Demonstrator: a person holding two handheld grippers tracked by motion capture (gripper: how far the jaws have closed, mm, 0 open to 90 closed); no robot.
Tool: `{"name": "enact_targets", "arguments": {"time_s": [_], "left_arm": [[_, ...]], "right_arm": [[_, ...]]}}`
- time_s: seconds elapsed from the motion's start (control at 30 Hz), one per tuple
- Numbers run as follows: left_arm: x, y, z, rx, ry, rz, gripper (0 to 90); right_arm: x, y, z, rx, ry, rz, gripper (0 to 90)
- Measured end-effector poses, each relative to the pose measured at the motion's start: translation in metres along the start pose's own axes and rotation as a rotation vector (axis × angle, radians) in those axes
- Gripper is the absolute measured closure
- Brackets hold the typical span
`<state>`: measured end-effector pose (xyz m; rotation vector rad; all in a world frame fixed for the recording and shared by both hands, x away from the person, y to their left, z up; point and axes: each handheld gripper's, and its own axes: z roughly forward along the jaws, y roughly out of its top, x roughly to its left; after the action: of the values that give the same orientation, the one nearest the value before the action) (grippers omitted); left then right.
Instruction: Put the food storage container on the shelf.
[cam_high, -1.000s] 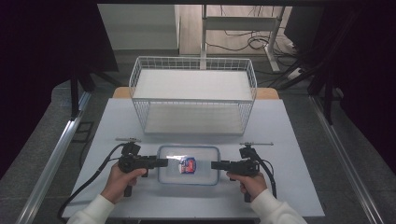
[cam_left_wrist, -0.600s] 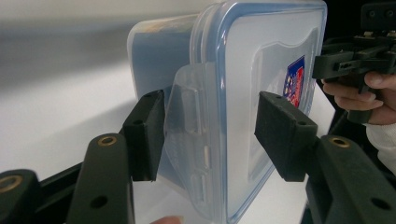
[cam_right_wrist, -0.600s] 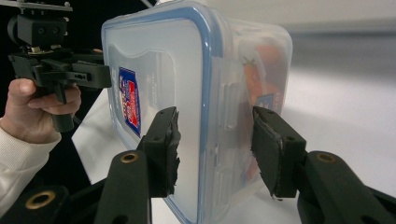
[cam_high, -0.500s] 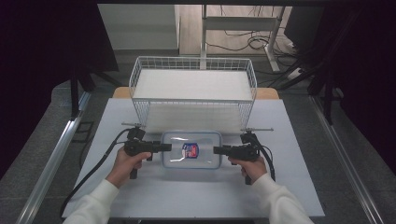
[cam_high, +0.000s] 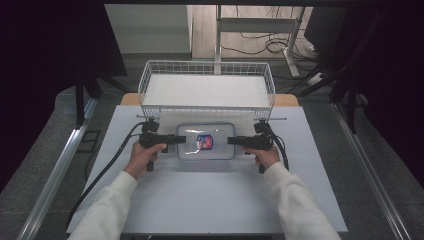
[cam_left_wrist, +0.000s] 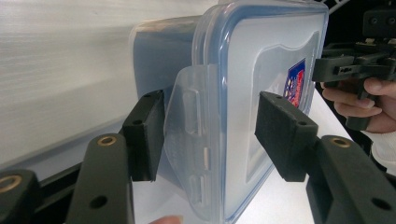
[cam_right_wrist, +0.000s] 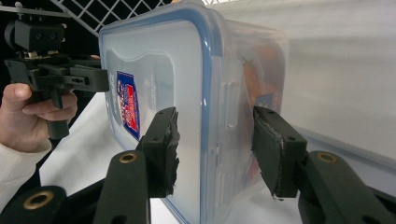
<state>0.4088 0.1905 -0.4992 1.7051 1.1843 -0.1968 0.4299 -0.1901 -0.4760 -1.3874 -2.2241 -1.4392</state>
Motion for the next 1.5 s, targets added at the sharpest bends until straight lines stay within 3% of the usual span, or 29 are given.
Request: {"name": "enact_targets", "arguments": {"time_s": [0.1,0.3,0.43,0.63,0.8,1.1,1.2,1.23,1.3,1.37,1.4,1.43,1.47,1.5], "left_arm": [[0.002,0.0,0.002,-0.003,-0.002,-0.018,44.1],[0.003,0.001,0.006,-0.025,-0.011,-0.046,44.9],[0.004,0.001,0.008,-0.037,-0.006,-0.052,44.1],[0.009,0.002,0.011,-0.062,-0.001,-0.07,44.0],[0.012,0.001,0.014,-0.069,0.001,-0.089,42.6],[0.011,0.001,0.016,-0.082,0.01,-0.086,41.4],[0.007,-0.001,0.011,-0.091,0.031,-0.056,34.7],[0.003,-0.002,0.009,-0.099,0.025,-0.064,34.7],[-0.001,-0.004,0.003,-0.102,0.043,-0.033,33.7],[-0.008,-0.007,-0.002,-0.089,0.063,0.008,32.2],[-0.015,-0.012,-0.008,-0.08,0.069,0.045,31.8],[-0.015,-0.012,-0.008,-0.08,0.069,0.045,31.4],[-0.02,-0.016,-0.011,-0.076,0.08,0.06,31.1],[-0.024,-0.02,-0.014,-0.073,0.089,0.079,31.1]], "right_arm": [[-0.004,0.0,0.002,-0.002,-0.003,0.002,51.3],[-0.015,-0.001,0.006,-0.017,0.017,0.054,50.4],[-0.016,-0.001,0.006,-0.024,0.011,0.074,50.0],[-0.018,-0.001,0.009,-0.05,-0.013,0.113,49.3],[-0.016,0.0,0.012,-0.067,-0.069,0.107,48.7],[-0.011,-0.001,0.013,-0.101,-0.102,0.123,45.6],[-0.005,-0.002,0.011,-0.12,-0.142,0.082,42.1],[-0.002,-0.002,0.009,-0.126,-0.161,0.054,41.4],[0.007,-0.004,0.002,-0.134,-0.201,-0.018,40.5],[0.014,-0.006,-0.004,-0.129,-0.223,-0.078,40.5],[0.023,-0.01,-0.012,-0.125,-0.244,-0.139,42.1],[0.023,-0.01,-0.012,-0.125,-0.244,-0.139,42.1],[0.031,-0.015,-0.019,-0.109,-0.256,-0.192,45.1],[0.031,-0.015,-0.019,-0.109,-0.256,-0.192,45.1]]}}
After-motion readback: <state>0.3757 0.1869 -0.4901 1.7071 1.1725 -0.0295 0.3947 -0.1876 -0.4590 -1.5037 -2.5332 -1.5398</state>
